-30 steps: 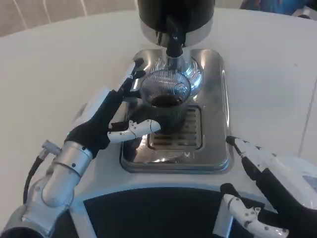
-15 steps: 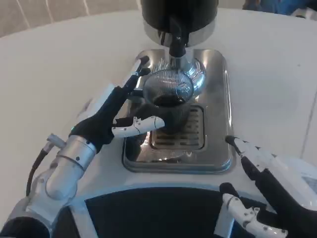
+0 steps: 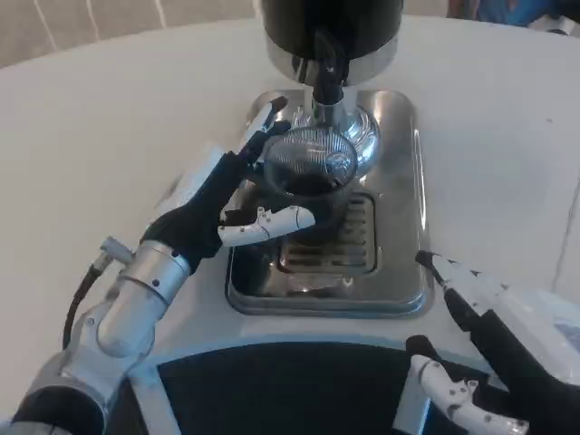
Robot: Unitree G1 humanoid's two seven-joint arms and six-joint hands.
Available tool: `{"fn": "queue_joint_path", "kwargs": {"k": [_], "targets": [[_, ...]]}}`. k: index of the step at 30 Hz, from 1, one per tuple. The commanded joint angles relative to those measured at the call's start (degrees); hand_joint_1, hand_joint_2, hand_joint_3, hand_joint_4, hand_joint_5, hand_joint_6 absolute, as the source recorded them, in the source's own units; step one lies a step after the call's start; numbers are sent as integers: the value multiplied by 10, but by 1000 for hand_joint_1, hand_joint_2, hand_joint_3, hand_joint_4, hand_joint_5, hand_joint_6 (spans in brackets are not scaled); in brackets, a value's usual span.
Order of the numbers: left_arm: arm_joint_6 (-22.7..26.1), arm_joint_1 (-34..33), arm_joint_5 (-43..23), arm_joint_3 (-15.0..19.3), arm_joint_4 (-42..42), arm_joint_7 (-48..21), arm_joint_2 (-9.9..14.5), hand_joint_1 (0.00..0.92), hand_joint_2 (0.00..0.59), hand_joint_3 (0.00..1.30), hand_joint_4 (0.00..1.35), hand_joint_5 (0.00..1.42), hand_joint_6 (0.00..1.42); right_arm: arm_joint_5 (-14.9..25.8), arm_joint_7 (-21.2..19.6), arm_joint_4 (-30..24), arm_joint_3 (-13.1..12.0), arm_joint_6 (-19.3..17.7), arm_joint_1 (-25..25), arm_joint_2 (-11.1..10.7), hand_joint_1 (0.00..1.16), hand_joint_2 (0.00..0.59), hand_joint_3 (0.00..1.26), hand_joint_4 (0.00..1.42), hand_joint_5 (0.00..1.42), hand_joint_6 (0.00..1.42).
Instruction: Grasp the cup under the faucet to collect the drink, then remove the cup.
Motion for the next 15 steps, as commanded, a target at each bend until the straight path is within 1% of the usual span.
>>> {"fn": "queue_joint_path", "kwargs": {"k": [1, 7, 8, 10, 15], "targets": [[-6, -1, 15, -17, 12, -11, -4, 395, 69, 1, 101, 407, 390, -10, 5, 7, 0, -4, -2, 8, 241, 541, 0, 0, 0, 0], [-4, -8, 22, -32, 16, -4, -3, 395, 69, 3, 107, 408, 393, -15, 6, 10, -2, -4, -1, 17, 253, 537, 0, 0, 0, 0], [-3, -10, 23, -33, 18, -3, -4, 395, 70, 9, 109, 408, 406, -15, 6, 11, -3, -4, -1, 18, 254, 535, 0, 0, 0, 0], [-1, -12, 26, -36, 19, 0, -6, 395, 70, 28, 120, 417, 476, -15, 6, 13, -3, -4, -2, 19, 256, 533, 0, 0, 0, 0], [5, -18, 32, -39, 20, 10, -17, 395, 70, 59, 150, 436, 524, -16, 5, 20, -3, -2, -4, 24, 259, 529, 0, 0, 0, 0]]}}
